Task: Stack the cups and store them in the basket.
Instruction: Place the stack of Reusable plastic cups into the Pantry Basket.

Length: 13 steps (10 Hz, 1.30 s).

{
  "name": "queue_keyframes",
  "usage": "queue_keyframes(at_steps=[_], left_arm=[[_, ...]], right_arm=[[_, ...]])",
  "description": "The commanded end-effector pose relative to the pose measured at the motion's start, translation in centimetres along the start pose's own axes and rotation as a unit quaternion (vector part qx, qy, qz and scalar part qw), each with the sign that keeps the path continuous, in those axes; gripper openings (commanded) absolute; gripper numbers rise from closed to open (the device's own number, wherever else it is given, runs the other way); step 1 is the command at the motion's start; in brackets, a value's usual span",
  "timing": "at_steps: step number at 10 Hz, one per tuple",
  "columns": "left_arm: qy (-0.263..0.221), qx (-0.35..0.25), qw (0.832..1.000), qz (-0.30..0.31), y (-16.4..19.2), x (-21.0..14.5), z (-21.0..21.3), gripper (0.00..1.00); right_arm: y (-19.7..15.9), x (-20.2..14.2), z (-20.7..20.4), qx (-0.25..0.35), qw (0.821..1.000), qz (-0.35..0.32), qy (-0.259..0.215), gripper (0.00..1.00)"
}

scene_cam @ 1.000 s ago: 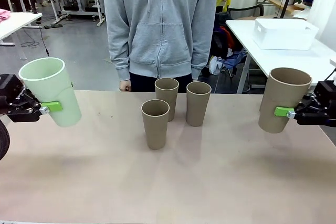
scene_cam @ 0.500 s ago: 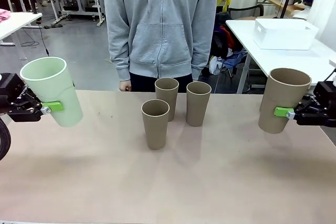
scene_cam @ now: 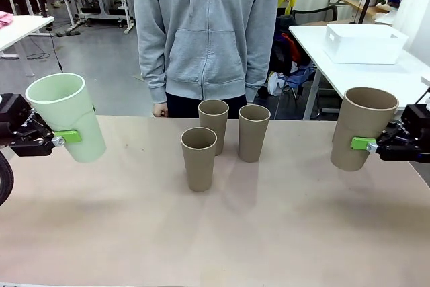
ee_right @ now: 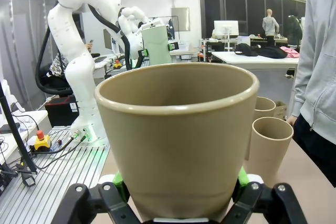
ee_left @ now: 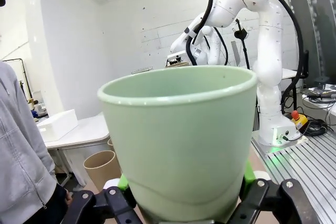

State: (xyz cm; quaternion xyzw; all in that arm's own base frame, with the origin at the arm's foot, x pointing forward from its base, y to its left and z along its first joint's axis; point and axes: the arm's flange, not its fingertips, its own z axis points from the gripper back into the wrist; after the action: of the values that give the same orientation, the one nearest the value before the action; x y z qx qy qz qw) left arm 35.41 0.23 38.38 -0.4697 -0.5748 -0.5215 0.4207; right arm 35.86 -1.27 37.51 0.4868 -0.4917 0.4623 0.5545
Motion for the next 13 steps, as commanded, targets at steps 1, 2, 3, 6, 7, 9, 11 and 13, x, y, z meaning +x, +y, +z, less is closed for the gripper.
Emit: queue_keyframes(at_steps=[1,2,3,6,7,9,11,13], left_arm=[[-0.001,0.002,1.000,-0.003,0.02,0.24,0.15,0.85],[-0.001,0.002,1.000,-0.003,0.02,0.24,0.15,0.85],[-0.001,0.002,1.000,-0.003,0.02,0.24,0.15,0.85],[-0.001,0.002,1.000,-0.003,0.02,0.24,0.15,0.85],[-0.001,0.002,1.000,-0.003,0.02,0.24,0.15,0.85],[-0.001,0.002,1.000,-0.003,0.02,0.24,0.15,0.85],[-0.001,0.002,1.000,-0.003,0.02,0.24,0.15,0.85],[-0.001,0.002,1.000,-0.003,0.02,0.24,0.15,0.85]], right_arm=[[0.03,0.13,0.01,0.000,1.000,0.002,0.000,0.85],[0.03,0.13,0.01,0.000,1.000,0.002,0.000,0.85],[0.03,0.13,0.01,0.000,1.000,0.002,0.000,0.85],[0.03,0.13,0.01,0.000,1.000,0.002,0.000,0.85],[0.03,0.13,0.01,0.000,1.000,0.002,0.000,0.85],[0.03,0.13,0.01,0.000,1.000,0.002,0.000,0.85],[0.03,0.13,0.01,0.000,1.000,0.002,0.000,0.85],[0.03,0.13,0.01,0.000,1.000,0.002,0.000,0.85]])
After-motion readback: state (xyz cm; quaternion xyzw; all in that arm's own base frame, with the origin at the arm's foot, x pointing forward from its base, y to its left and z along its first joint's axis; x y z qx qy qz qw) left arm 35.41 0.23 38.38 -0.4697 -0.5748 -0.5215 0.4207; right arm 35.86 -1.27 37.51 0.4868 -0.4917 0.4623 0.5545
